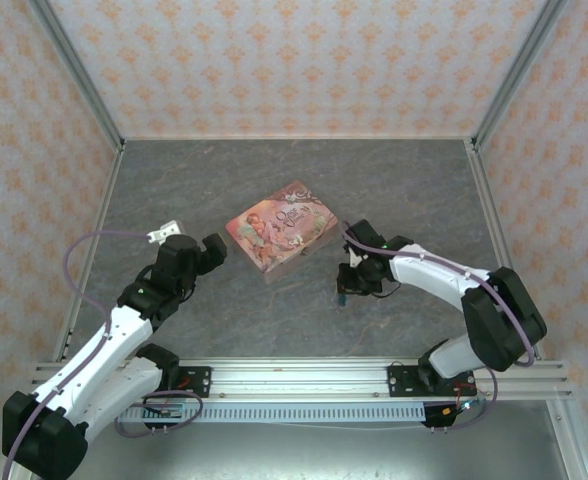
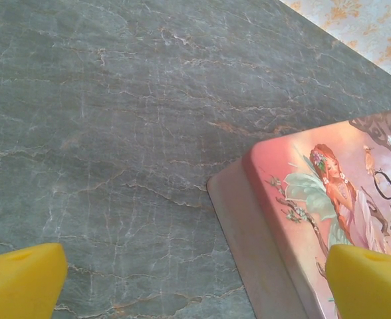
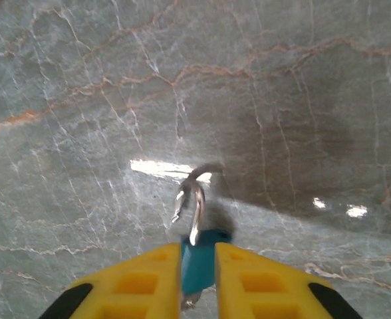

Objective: Unlock a padlock with a key

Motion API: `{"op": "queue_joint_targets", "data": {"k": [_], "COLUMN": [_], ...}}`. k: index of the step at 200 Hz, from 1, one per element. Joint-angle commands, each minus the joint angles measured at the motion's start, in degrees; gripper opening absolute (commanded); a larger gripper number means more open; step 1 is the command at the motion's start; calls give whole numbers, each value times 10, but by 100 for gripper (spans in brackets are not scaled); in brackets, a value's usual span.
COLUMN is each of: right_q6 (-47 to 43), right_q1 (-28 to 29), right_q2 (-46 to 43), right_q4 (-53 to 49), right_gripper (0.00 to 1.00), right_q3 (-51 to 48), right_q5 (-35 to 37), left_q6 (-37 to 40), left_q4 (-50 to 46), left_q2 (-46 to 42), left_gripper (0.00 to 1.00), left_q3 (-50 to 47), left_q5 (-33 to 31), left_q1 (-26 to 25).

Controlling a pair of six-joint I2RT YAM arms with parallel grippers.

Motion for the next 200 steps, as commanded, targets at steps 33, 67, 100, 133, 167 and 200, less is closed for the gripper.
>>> {"op": "queue_joint_targets", "data": {"k": [33,67,100,133,167,200], "right_q6": [-25,-48,-119,-171,-203,-206], "right_q1": [-9,-32,-49,-76,-130,-198], "right_q2": [-127,-255,-359,-419,-436,-402], "right_q4": [-19,7,76,166,309,473], "right_gripper": [35,50,74,99,99,99], "right_q3": [10,-19,-67,-132,-229,-309], "right_q5": [115,224,311,397,430,409], "left_q6": [27,56,130,221,324,346], "left_q4": [-24,-20,-2,56,145,200], "left_q2": [-13,-23,-31,-31,-12,44], "left_gripper": [100,100,100,100,100,100], "left_q3": [31,52,73,65,14,-13], "left_q5": [-31,-84,-148,-199,-250,-257], "left_q1": [3,3,3,3,5,36]}}
